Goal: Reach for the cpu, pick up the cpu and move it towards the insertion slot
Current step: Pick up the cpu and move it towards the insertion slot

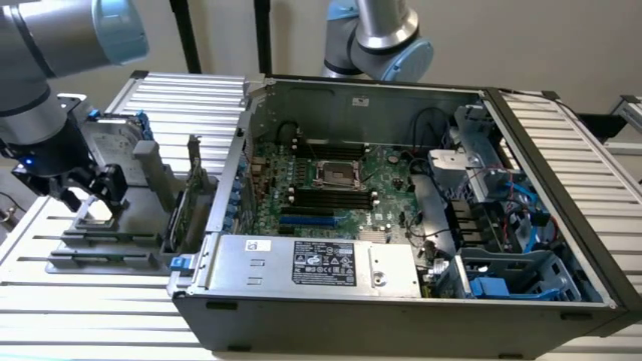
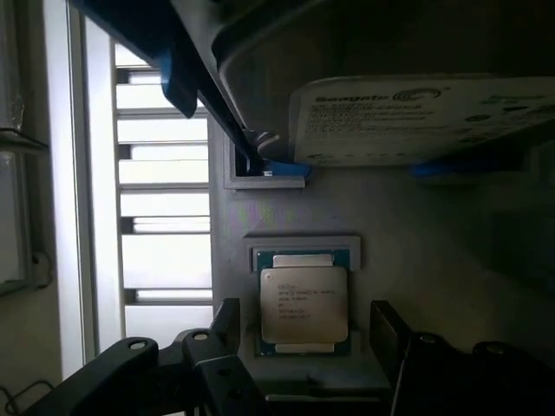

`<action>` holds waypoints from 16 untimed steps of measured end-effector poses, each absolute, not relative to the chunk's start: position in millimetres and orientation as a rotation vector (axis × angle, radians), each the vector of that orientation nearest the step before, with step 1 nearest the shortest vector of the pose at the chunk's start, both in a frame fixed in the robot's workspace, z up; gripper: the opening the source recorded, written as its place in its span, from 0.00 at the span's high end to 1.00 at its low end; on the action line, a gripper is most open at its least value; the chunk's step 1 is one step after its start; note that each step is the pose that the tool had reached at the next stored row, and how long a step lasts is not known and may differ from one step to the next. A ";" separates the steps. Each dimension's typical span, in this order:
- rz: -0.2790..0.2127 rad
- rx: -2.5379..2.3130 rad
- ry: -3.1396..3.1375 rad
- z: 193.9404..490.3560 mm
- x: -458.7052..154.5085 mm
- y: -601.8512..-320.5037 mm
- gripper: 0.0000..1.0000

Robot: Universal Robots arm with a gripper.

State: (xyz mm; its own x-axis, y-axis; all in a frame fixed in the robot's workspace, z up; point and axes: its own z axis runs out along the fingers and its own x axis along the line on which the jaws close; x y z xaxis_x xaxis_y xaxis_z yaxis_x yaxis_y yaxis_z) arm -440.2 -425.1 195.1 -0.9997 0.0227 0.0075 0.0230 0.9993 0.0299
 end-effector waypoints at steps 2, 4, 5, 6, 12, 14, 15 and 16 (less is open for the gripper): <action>-0.047 -0.036 -3.134 194.6 -440.2 -424.6 0.29; -0.047 -0.036 -3.134 194.4 -440.2 -423.0 0.29; -0.047 -0.036 -3.134 194.4 -440.3 -422.3 0.29; -0.047 -0.036 -3.134 194.1 -440.4 -422.2 0.29; -0.047 -0.036 -3.134 190.0 -440.6 -422.1 0.29; -0.047 -0.036 -3.134 188.4 -440.6 -422.2 0.29; -0.047 -0.036 -3.134 187.7 -440.6 -422.1 0.29; -0.047 -0.036 -3.134 187.2 -440.6 -422.2 0.29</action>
State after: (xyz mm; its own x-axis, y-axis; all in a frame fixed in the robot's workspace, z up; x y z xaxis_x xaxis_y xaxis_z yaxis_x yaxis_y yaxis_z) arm -440.6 -422.2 187.2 -0.9997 0.0228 0.0075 0.0230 0.9993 0.0299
